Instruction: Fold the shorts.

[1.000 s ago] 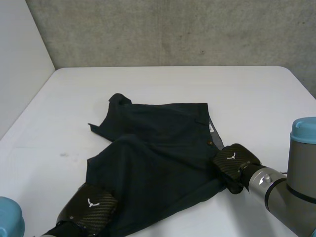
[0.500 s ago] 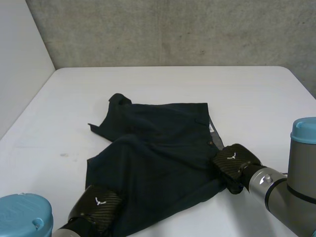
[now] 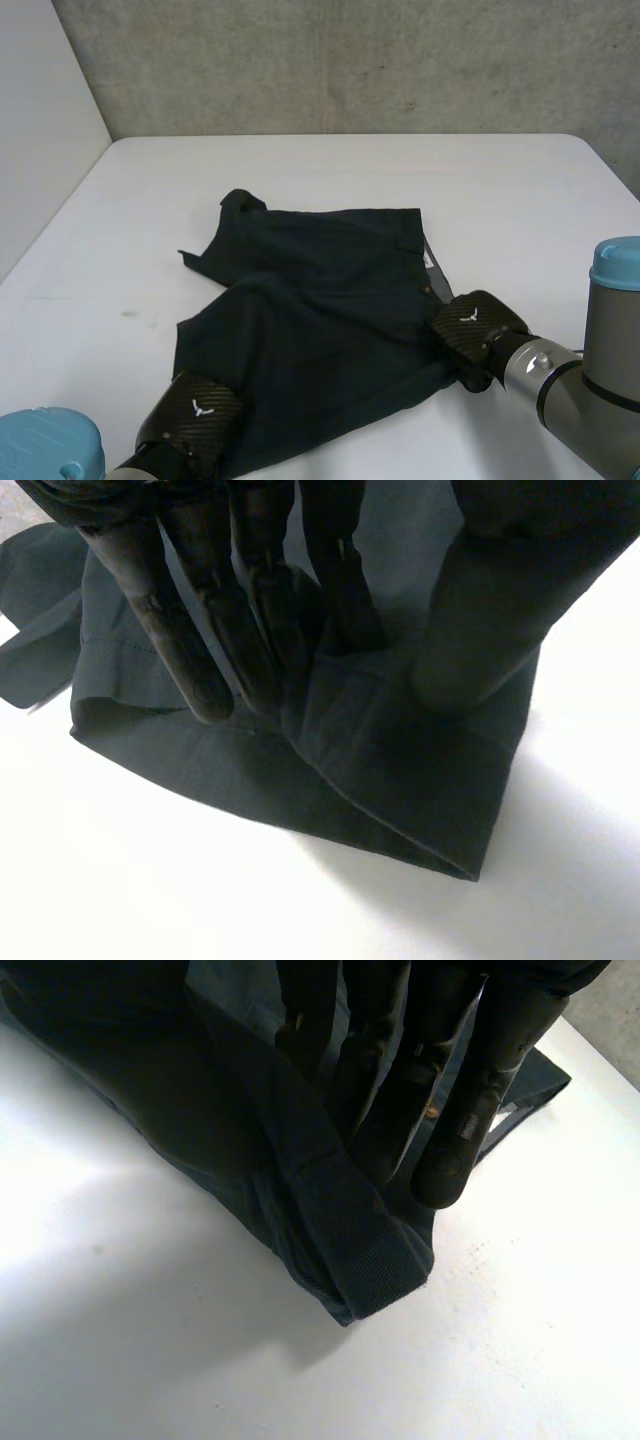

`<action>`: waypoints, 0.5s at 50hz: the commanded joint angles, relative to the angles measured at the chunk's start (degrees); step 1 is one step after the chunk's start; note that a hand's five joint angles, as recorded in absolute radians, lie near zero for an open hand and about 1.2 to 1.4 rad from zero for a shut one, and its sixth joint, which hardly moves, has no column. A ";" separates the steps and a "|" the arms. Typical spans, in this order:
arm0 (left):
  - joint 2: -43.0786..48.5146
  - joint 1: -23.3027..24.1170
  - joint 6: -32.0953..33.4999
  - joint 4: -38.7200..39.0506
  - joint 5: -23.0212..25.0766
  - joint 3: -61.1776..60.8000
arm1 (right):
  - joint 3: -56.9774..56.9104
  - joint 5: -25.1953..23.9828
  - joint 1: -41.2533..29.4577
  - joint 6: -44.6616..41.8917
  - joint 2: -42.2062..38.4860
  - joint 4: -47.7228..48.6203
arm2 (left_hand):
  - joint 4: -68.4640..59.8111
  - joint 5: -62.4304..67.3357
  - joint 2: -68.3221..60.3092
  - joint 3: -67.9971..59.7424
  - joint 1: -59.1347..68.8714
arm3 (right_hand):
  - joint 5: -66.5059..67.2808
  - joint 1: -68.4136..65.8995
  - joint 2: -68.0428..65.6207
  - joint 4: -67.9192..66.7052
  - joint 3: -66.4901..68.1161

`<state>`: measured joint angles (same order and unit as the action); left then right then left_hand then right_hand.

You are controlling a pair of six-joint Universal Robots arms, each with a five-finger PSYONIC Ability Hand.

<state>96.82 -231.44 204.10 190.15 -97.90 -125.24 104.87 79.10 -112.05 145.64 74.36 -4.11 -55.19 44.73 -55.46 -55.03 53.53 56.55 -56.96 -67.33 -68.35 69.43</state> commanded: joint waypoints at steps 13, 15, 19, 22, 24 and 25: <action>-11.72 -0.50 0.86 -2.76 -0.71 3.68 | -0.98 0.35 -0.10 -0.18 5.52 -1.16 | -24.81 25.27 -24.54 -24.97 26.47 | 13.45 -23.04 -12.67 -11.65 10.57; -17.00 -1.47 2.79 -4.70 -0.62 6.32 | -2.47 0.35 -0.19 -0.27 8.34 -3.26 | -24.81 25.27 -24.54 -24.97 26.47 | 13.45 -23.04 -12.67 -11.65 10.57; -24.30 -3.93 6.30 -6.90 -0.27 12.37 | -7.73 0.09 -0.01 -0.27 12.91 -7.39 | -24.81 25.27 -24.54 -24.97 26.47 | 13.45 -23.04 -12.67 -11.65 10.57; -28.34 -6.13 7.80 -6.99 -0.18 17.47 | -12.57 -0.44 0.07 -0.18 15.72 -8.72 | -24.81 25.27 -24.54 -24.97 26.47 | 13.45 -23.04 -12.67 -11.65 10.57; -29.58 -7.27 7.80 -6.81 -0.09 19.32 | -14.24 -0.96 0.07 -0.18 16.51 -8.81 | -24.81 25.27 -24.54 -24.97 26.47 | 13.45 -23.04 -12.67 -11.65 10.57; -30.19 -8.49 7.80 -6.81 -0.01 20.55 | -14.86 -1.84 -0.10 -0.18 16.69 -9.16 | -24.81 25.27 -24.54 -24.97 26.47 | 13.45 -23.04 -12.67 -11.65 10.57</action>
<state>72.65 -235.55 210.06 183.67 -98.28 -112.46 96.90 79.08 -112.09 145.41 87.11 -10.88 -68.29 57.23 -68.40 -68.23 63.97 56.55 -56.96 -67.33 -68.34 69.43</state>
